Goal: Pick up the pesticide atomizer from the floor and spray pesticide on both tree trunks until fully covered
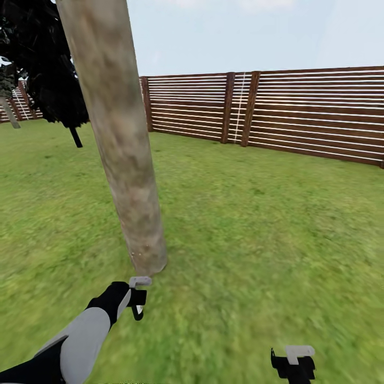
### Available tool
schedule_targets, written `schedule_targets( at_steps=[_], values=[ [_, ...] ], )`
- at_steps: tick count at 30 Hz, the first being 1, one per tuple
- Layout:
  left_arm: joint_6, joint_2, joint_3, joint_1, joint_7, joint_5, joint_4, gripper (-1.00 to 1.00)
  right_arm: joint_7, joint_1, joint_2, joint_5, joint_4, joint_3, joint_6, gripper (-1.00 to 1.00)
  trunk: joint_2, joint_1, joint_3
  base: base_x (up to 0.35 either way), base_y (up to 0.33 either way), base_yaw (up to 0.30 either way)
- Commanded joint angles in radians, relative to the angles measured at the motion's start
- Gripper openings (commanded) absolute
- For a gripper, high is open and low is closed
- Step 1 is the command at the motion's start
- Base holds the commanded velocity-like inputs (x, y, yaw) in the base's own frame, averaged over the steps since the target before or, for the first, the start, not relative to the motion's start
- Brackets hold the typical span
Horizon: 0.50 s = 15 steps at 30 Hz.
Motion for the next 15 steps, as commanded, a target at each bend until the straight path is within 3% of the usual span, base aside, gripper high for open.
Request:
schedule_targets(
  at_steps=[1,7,9,10,11,12,14,15],
  values=[
    [0.000,0.000,0.000,0.000,0.000,0.000,0.000,-1.00,0.000,0.000,0.000,0.000,0.000,0.000,0.000,1.00,0.000,0.000,0.000,-0.010,-0.006,0.189],
    [0.003,-0.006,0.002,-0.014,-0.001,0.007,0.000,-1.00,0.001,0.000,0.001,-0.001,0.000,0.000,0.000,1.00,0.000,0.000,0.000,-0.001,-0.001,0.150],
    [0.008,-0.017,0.002,-0.050,-0.003,0.020,0.001,-1.00,0.001,0.000,0.001,-0.001,0.001,0.000,0.000,1.00,0.000,0.000,0.000,0.000,0.000,0.010],
    [0.072,-0.013,-0.007,-0.088,-0.005,0.025,-0.006,-1.00,0.003,0.000,0.000,0.000,0.000,0.000,0.001,1.00,0.000,0.000,0.000,0.000,0.000,0.000],
    [0.101,0.025,-0.011,-0.089,-0.006,0.025,-0.045,-1.00,0.004,0.000,0.001,0.000,0.000,0.001,0.002,1.00,0.000,0.000,0.000,0.000,0.000,0.000],
    [0.134,0.046,-0.012,-0.088,-0.012,0.025,-0.071,-1.00,0.005,0.000,0.001,0.001,-0.001,0.002,0.002,1.00,0.000,0.000,0.000,0.000,0.000,0.000],
    [0.179,0.042,-0.011,-0.095,-0.028,0.025,-0.082,-1.00,0.005,0.000,0.001,0.002,-0.001,0.002,0.002,1.00,0.000,0.000,0.000,0.000,0.000,0.000],
    [0.188,0.027,-0.014,-0.098,-0.042,0.025,-0.084,-1.00,0.005,0.000,0.001,0.002,-0.001,0.002,0.002,1.00,0.000,0.000,0.000,0.000,0.000,0.000]
  ],
)
